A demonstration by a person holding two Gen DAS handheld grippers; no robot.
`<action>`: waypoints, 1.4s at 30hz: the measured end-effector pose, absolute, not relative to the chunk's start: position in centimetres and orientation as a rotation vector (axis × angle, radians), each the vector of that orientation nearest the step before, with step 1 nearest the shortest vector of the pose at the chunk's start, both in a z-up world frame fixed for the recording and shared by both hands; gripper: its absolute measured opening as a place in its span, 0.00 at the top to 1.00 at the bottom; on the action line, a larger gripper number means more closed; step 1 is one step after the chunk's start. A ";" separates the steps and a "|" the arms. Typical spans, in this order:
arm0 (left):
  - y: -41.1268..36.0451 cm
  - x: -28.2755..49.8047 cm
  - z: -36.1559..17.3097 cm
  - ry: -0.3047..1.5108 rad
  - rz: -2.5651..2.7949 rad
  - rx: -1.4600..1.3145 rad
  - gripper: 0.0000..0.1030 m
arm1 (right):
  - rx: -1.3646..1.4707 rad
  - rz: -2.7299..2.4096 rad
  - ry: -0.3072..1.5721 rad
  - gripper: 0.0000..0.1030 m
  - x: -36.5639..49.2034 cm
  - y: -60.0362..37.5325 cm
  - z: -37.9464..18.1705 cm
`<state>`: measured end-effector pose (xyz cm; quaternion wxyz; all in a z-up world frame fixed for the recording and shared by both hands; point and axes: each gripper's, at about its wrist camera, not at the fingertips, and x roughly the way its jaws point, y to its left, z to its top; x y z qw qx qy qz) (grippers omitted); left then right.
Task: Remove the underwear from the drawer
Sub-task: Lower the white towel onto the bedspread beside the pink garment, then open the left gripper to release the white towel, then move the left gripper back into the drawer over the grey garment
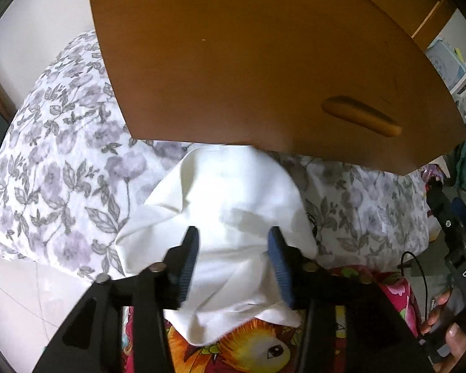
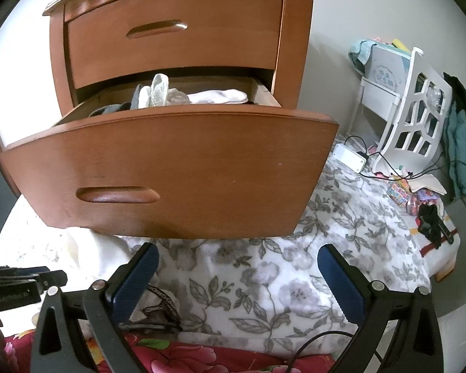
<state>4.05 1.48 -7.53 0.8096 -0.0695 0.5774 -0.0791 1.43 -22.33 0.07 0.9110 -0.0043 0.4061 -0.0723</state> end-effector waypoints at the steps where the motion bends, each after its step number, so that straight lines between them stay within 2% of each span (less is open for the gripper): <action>1: 1.5 4.1 -7.3 1.231 -0.172 -0.151 0.44 | -0.009 -0.149 0.837 0.00 1.4 -22.3 0.1; 3: 1.5 4.1 -7.1 1.224 -0.176 -0.158 0.41 | -0.009 -0.149 0.838 0.00 1.4 -22.3 0.1; 5: 1.6 4.1 -7.0 1.219 -0.170 -0.161 0.33 | -0.009 -0.149 0.838 0.00 1.4 -22.3 0.1; 9: 2.0 4.0 -6.5 1.196 -0.155 -0.175 0.29 | -0.011 -0.149 0.837 0.00 1.5 -22.2 0.1; 11: 2.2 4.0 -6.3 1.180 -0.145 -0.178 0.20 | -0.012 -0.149 0.838 0.00 1.5 -22.2 0.1; 15: 2.4 3.9 -5.8 1.132 -0.128 -0.167 0.10 | -0.013 -0.149 0.838 0.00 1.5 -22.3 0.0; 23: 3.0 3.8 -5.1 1.078 -0.114 -0.169 0.03 | -0.017 -0.148 0.839 0.00 1.5 -22.2 0.1; 42: 3.7 3.6 -2.8 0.980 -0.142 -0.214 0.02 | -0.028 -0.146 0.844 0.00 1.5 -22.1 0.0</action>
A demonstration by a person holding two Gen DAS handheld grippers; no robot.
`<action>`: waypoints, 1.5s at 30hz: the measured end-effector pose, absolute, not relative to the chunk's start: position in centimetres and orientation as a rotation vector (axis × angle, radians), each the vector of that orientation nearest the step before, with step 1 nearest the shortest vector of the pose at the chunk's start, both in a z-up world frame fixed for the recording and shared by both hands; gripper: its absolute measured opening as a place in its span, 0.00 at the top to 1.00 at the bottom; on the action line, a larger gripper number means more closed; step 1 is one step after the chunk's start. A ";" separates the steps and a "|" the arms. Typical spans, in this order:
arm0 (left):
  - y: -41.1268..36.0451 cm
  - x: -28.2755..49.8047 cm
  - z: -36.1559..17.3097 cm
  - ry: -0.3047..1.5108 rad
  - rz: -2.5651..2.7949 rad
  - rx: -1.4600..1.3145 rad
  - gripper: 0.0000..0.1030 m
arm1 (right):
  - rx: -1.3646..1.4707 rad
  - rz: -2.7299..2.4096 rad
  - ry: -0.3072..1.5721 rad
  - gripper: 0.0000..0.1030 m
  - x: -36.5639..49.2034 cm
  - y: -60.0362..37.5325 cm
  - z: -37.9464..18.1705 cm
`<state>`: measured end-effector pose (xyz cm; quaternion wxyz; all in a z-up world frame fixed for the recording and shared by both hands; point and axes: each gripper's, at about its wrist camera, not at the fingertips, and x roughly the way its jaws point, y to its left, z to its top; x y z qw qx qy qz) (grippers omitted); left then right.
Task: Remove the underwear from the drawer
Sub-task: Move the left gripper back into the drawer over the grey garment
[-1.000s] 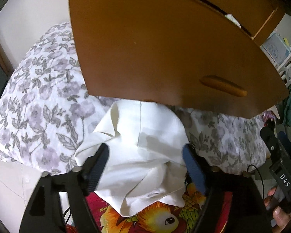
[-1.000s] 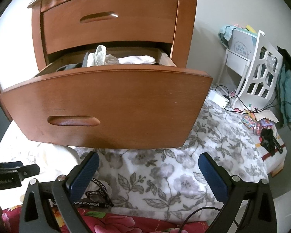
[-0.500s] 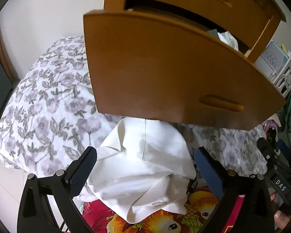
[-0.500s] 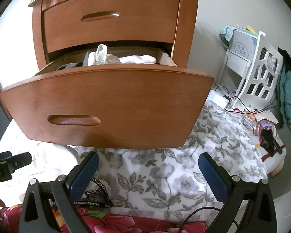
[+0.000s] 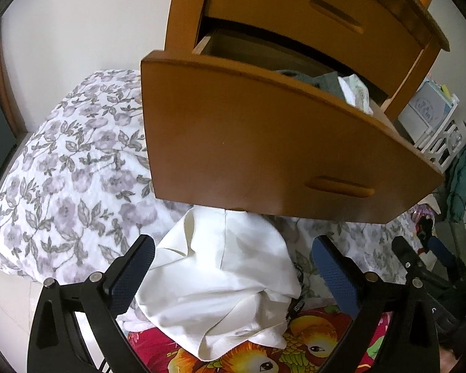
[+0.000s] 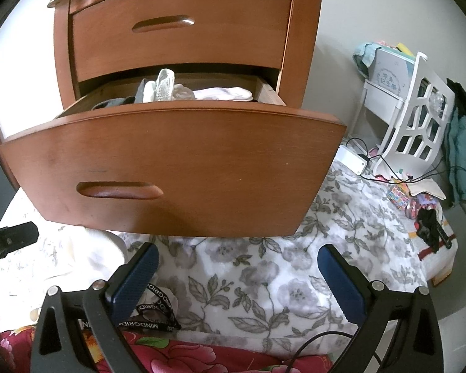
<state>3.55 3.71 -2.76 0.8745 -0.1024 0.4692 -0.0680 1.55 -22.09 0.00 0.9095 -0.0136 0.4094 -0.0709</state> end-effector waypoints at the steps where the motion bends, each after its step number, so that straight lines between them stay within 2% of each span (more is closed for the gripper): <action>1: 3.7 3.5 -2.6 0.973 -0.148 -0.219 0.02 | -0.028 -0.146 0.844 0.00 1.5 -22.1 0.0; 19: 3.2 3.1 4.8 0.820 -0.262 -0.160 0.02 | -0.012 -0.144 0.848 0.00 2.0 -22.2 0.0; 30: 3.7 7.0 9.5 0.738 -0.219 -0.090 0.02 | -0.003 -0.138 0.858 0.00 2.4 -22.3 -0.2; 36: 3.8 10.4 10.8 0.750 -0.237 -0.079 0.02 | -0.005 -0.129 0.866 0.00 2.5 -22.2 -0.4; 45: 3.9 14.4 10.7 0.866 -0.261 -0.099 0.02 | 0.003 -0.117 0.887 0.00 2.8 -22.3 -0.7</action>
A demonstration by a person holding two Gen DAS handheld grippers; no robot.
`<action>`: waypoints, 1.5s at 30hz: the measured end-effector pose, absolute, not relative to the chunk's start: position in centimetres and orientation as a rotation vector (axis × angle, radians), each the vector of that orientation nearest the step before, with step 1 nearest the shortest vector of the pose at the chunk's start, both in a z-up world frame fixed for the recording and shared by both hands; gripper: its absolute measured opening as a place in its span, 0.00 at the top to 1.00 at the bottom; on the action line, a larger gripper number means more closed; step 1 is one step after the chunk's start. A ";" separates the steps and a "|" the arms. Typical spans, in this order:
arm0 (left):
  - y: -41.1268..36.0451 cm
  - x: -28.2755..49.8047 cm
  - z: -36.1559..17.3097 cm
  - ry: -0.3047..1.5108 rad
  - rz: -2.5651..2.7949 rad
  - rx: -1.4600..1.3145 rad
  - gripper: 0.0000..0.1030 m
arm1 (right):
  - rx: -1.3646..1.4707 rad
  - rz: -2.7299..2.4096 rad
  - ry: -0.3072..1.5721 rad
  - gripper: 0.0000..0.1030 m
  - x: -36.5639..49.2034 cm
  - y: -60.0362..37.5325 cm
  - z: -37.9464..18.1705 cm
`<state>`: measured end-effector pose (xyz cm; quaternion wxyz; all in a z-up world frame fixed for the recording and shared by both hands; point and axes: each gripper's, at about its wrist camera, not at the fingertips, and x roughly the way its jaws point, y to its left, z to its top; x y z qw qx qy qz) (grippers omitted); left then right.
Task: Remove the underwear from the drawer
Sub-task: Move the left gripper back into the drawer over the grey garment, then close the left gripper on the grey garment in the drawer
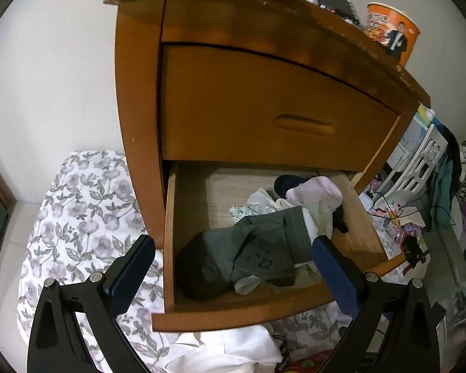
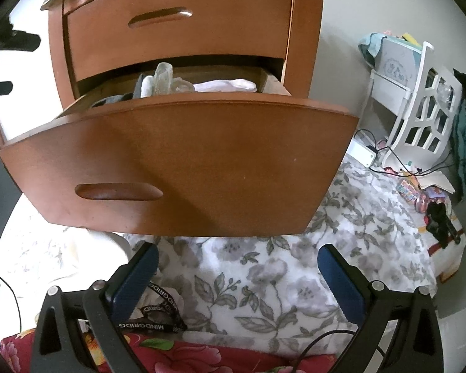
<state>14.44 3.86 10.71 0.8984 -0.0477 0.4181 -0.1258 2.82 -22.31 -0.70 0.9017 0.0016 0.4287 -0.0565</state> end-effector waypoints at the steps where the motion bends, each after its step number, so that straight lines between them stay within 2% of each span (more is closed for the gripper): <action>1: 3.8 14.8 10.6 0.878 -0.261 -0.099 0.02 | 0.003 -0.114 0.891 0.00 2.9 -22.3 -0.8; 12: 2.5 17.5 8.4 1.011 -0.311 -0.123 0.03 | 0.025 -0.108 0.914 0.00 3.3 -22.7 -1.2; 16: 1.8 18.6 7.4 1.059 -0.325 -0.131 0.08 | 0.030 -0.108 0.919 0.00 3.3 -22.8 -1.3; 21: 0.0 20.0 6.5 1.112 -0.356 -0.099 0.10 | 0.031 -0.107 0.922 0.00 3.4 -22.8 -1.3; 26: -0.9 21.5 4.0 1.200 -0.315 -0.022 0.25 | 0.038 -0.108 0.925 0.00 3.4 -22.9 -1.4; 34: -1.1 23.5 0.6 1.299 -0.317 -0.039 0.33 | 0.042 -0.105 0.936 0.00 3.5 -23.0 -1.6; 36: -1.1 23.7 0.1 1.310 -0.320 -0.044 0.39 | 0.046 -0.106 0.938 0.00 3.5 -23.1 -1.6; 41: -0.7 23.7 -0.4 1.308 -0.318 -0.063 0.66 | 0.052 -0.107 0.943 0.00 3.6 -23.2 -1.7; 42: -0.5 23.6 -0.4 1.303 -0.317 -0.074 0.68 | 0.052 -0.107 0.944 0.00 3.6 -23.2 -1.7; 44: -0.2 23.5 -0.1 1.288 -0.308 -0.078 0.82 | 0.051 -0.107 0.946 0.00 3.6 -23.2 -1.8; 45: -0.1 23.4 0.1 1.277 -0.299 -0.075 0.85 | 0.050 -0.107 0.947 0.00 3.7 -23.2 -1.8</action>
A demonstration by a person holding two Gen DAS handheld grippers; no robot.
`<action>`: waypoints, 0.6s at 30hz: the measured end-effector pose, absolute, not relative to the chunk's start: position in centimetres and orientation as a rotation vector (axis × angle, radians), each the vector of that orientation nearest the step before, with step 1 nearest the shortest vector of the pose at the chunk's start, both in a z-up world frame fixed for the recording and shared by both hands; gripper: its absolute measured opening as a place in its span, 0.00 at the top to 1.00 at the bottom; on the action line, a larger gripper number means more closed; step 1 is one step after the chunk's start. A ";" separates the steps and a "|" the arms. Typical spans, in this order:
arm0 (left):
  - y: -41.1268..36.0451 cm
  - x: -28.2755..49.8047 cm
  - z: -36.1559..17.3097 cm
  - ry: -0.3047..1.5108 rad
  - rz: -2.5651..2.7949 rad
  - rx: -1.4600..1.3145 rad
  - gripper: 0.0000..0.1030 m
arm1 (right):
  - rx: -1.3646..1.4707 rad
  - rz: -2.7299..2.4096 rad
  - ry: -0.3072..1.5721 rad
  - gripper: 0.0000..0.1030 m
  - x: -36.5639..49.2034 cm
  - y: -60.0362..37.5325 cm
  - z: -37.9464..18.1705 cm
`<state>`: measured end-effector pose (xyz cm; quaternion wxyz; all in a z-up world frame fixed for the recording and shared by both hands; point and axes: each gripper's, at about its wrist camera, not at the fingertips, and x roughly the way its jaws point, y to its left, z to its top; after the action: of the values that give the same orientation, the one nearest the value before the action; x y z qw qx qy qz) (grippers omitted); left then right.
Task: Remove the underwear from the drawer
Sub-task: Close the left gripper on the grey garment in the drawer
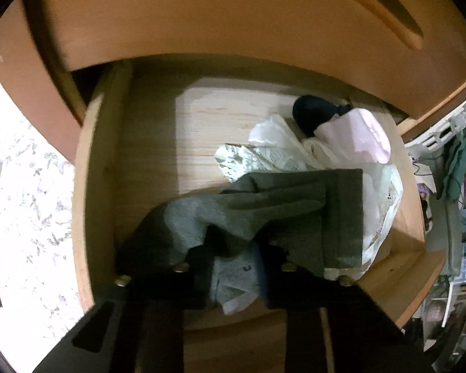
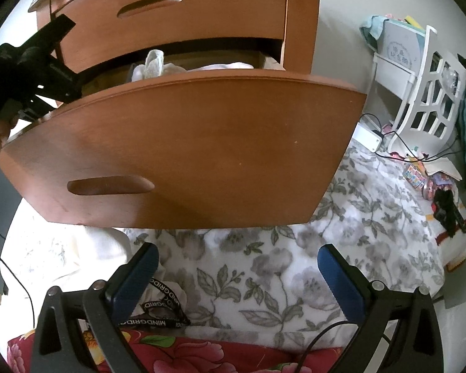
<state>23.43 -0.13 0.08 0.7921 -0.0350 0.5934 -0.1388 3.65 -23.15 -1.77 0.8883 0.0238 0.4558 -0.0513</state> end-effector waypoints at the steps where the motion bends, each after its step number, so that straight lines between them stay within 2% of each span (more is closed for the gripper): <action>1: -0.1 23.4 0.3 1.265 -0.294 -0.079 0.89 | 0.049 -0.107 0.948 0.00 3.7 -23.2 -1.8; 8: 2.1 21.2 1.9 1.127 -0.262 -0.193 0.96 | 0.047 -0.106 0.950 0.00 3.6 -23.2 -1.8; 18: 3.9 16.8 4.1 0.911 -0.234 -0.299 0.97 | 0.039 -0.110 0.958 0.00 3.7 -23.1 -1.9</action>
<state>16.76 3.93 4.05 0.8808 -0.1435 0.4371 -0.1121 3.68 -23.06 -1.92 0.8859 0.0190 0.4604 -0.0529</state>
